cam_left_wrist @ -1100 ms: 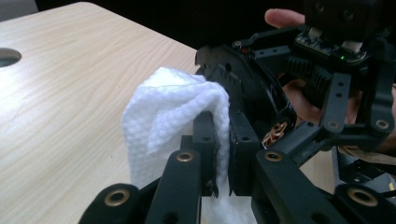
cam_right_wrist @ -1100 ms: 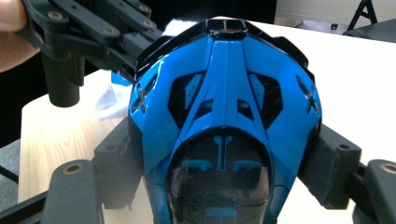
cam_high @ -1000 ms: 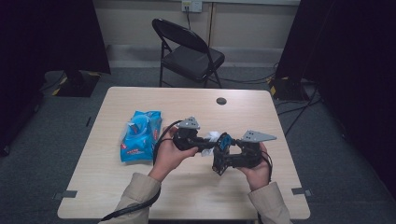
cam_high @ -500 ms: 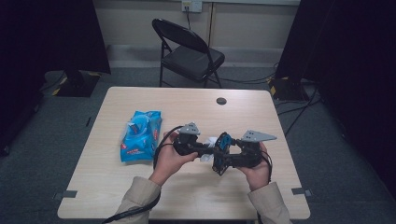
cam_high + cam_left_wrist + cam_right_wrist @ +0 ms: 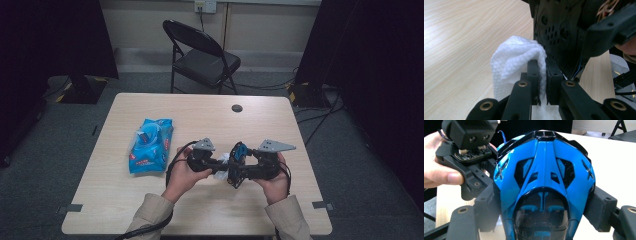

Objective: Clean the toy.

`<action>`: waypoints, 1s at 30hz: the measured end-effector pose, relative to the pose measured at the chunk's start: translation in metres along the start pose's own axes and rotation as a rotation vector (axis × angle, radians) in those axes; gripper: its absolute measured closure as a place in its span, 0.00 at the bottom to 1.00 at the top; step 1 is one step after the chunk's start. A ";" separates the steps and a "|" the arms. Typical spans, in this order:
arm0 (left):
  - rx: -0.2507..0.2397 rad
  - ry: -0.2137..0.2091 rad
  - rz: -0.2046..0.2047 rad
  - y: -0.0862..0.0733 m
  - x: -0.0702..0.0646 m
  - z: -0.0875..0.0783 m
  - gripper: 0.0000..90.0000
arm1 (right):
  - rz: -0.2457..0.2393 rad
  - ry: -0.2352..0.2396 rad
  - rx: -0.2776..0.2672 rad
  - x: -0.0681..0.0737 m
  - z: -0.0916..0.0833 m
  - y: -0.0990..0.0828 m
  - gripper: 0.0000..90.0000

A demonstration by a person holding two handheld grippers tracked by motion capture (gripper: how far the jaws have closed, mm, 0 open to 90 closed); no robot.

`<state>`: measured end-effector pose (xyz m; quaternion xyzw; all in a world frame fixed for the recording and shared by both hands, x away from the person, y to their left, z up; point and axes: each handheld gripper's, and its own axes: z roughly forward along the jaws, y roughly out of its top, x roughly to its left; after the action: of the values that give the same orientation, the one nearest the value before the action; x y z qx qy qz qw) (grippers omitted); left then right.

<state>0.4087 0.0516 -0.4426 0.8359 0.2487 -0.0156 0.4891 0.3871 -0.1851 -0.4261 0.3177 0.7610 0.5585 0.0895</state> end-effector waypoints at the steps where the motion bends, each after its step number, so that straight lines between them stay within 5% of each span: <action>1: 0.002 0.001 0.003 -0.001 0.000 0.001 0.93 | -0.001 0.001 0.000 0.000 0.000 0.000 0.28; 23: 0.046 -0.009 0.004 -0.016 -0.004 0.020 0.93 | 0.019 -0.009 -0.033 -0.002 -0.007 0.002 0.28; 30: 0.060 0.007 -0.001 -0.028 0.002 0.012 0.93 | 0.036 -0.029 -0.035 -0.008 -0.012 -0.001 0.28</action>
<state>0.4008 0.0532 -0.4717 0.8501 0.2505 -0.0204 0.4628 0.3875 -0.1994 -0.4247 0.3378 0.7438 0.5688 0.0958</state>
